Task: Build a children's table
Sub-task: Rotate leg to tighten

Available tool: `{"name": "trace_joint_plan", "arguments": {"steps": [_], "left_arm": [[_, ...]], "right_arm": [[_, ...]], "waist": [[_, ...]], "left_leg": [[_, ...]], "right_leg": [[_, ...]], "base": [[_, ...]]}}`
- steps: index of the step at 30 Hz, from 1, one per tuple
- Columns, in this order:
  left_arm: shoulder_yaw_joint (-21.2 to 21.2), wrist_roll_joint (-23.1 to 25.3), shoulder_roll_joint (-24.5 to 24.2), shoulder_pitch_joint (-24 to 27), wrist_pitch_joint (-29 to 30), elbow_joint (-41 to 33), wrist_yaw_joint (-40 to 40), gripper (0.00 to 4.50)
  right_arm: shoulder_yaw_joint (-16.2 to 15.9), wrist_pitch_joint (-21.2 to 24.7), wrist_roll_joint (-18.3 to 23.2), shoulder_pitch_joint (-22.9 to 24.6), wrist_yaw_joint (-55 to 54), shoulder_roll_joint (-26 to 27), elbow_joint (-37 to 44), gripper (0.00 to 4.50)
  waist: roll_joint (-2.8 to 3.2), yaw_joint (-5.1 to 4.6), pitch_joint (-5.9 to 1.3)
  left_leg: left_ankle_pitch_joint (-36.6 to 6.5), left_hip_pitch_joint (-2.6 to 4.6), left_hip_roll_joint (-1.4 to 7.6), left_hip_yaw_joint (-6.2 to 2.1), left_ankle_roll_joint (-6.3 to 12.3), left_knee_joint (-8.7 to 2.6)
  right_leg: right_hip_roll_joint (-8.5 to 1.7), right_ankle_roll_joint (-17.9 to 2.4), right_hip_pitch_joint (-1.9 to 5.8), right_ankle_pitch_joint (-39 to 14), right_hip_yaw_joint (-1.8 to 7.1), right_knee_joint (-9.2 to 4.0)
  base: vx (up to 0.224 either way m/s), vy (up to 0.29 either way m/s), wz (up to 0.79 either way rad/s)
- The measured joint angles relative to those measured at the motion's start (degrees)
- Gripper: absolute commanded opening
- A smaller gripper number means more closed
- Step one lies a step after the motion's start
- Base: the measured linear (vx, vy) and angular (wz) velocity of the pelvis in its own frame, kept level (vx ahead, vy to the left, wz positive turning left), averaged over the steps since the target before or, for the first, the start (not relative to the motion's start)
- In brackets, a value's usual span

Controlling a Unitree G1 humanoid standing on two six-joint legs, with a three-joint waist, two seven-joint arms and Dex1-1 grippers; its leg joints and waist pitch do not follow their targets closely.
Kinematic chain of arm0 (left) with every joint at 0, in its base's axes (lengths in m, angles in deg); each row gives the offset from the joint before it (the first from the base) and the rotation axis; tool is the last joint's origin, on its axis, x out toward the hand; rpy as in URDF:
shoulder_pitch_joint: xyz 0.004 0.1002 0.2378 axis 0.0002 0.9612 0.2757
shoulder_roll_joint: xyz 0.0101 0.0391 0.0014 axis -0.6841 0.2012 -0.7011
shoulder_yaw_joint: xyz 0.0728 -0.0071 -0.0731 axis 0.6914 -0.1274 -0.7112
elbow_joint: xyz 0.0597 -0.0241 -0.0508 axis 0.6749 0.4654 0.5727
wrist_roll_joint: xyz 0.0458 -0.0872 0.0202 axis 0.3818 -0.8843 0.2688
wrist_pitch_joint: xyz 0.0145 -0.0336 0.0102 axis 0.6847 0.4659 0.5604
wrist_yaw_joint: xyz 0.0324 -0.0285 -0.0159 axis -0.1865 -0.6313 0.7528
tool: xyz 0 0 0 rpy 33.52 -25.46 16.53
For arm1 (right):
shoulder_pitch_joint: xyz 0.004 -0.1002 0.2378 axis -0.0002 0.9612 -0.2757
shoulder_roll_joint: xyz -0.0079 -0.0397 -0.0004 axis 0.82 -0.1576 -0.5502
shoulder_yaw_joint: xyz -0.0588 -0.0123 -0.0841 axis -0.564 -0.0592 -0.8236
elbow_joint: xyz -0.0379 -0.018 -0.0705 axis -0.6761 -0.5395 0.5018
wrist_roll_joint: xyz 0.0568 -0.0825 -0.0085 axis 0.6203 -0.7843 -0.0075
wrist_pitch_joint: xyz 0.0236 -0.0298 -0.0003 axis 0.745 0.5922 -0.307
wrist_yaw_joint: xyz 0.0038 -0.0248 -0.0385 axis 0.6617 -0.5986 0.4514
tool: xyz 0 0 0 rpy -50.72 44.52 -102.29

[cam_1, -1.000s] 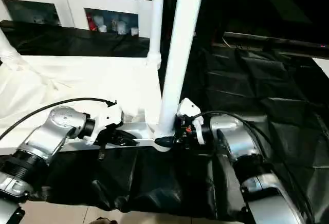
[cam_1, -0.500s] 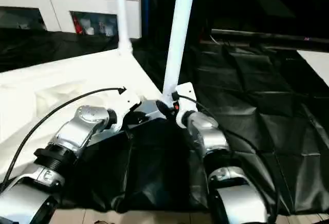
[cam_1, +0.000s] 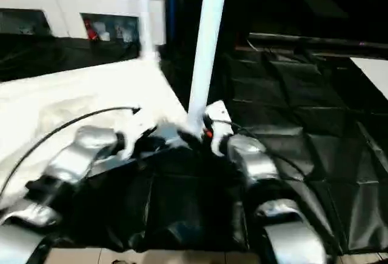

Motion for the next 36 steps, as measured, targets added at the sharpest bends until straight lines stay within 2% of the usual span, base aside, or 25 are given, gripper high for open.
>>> {"name": "trace_joint_plan", "arguments": {"steps": [6, 11, 21, 23, 27, 30, 36], "left_arm": [[0.8, -1.7, -1.9, 0.7, -0.8, -0.8, -7.0, 0.00], [1.6, -2.1, -3.1, 1.0, -2.6, -0.8, -11.5, 0.00], [1.9, -2.1, -4.0, 1.0, -4.0, -0.6, -13.9, 0.00], [1.7, -1.9, -3.8, 1.0, -4.0, -0.3, -12.3, 0.00], [-0.8, -0.1, -0.5, 0.1, -2.2, 1.9, -2.5, 0.00], [-1.2, 1.0, 2.1, -0.6, -0.4, 2.5, 3.5, 0.00], [-2.2, 3.1, 7.2, -2.9, 2.2, 5.1, 14.3, 0.00]], "right_arm": [[-3.3, 2.3, 0.9, 2.1, 12.9, -5.1, 5.1, 3.94], [-5.5, 3.6, 0.9, 3.5, 19.5, -8.0, 8.9, 3.62], [-5.9, 4.6, 0.6, 4.7, 20.1, -8.2, 11.3, 2.91], [-4.9, 4.5, 0.4, 5.1, 17.5, -7.2, 11.1, 2.86], [-0.5, 2.9, -0.3, 3.4, 0.9, -1.2, 5.8, 2.81], [1.4, 2.1, -1.1, 1.5, -8.5, 1.6, 2.3, 2.81], [5.8, 0.8, -1.4, -3.0, -26.8, 7.7, -4.5, 2.80]], "waist": [[0.34, 1.04, 0.09], [0.40, 1.84, 0.08], [0.40, 1.83, 0.08], [0.38, 1.72, 0.07], [0.40, 0.13, 0.04], [0.41, -0.65, 0.04], [0.48, -1.40, 0.01]], "left_leg": [[0.0, -0.01, -0.01, 0.04, 0.00, 0.01], [0.0, -0.01, 0.01, 0.04, 0.00, 0.01], [0.0, -0.01, 0.00, 0.04, 0.00, 0.02], [0.0, 0.00, 0.01, 0.04, 0.00, 0.02], [0.0, 0.05, -0.02, 0.04, -0.01, 0.03], [0.0, 0.07, -0.05, 0.04, 0.00, 0.04], [0.0, 0.02, -0.07, 0.03, 0.00, 0.04]], "right_leg": [[-0.01, 0.0, 0.05, 0.0, 0.03, 0.03], [-0.01, 0.0, 0.04, 0.0, 0.01, 0.05], [-0.01, 0.0, 0.03, 0.0, 0.03, 0.04], [-0.01, 0.0, 0.03, 0.0, 0.03, 0.05], [-0.02, 0.0, -0.03, 0.0, 0.09, 0.02], [-0.05, 0.3, -0.07, -0.2, 0.09, -0.03], [-0.05, 0.2, -0.13, -0.1, 0.13, -0.04]], "base": [[0.000, 0.000, 0.00], [0.000, 0.000, 0.00], [0.000, 0.000, 0.00], [0.000, 0.000, 0.00], [0.000, 0.000, 0.00], [0.000, 0.000, 0.00], [0.000, 0.000, 0.00]]}}
